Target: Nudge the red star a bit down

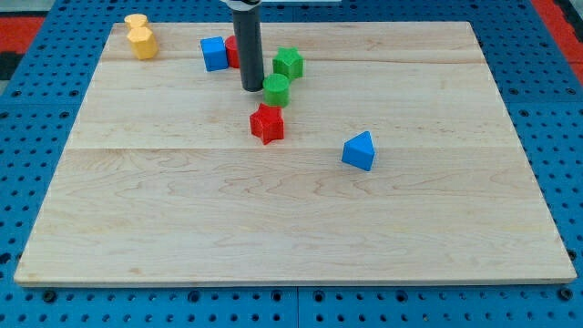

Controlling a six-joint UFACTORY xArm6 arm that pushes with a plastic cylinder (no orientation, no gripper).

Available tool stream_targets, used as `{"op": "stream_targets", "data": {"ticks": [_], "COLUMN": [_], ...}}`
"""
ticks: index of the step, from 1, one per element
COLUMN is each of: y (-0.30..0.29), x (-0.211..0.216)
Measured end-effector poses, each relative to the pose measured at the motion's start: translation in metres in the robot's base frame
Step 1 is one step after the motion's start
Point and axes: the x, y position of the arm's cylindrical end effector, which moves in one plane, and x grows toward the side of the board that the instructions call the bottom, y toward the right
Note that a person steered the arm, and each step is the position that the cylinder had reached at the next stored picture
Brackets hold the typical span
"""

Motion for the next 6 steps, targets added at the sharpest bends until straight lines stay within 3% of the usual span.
{"op": "stream_targets", "data": {"ticks": [3, 6], "y": [0.069, 0.036], "x": [0.007, 0.044]}}
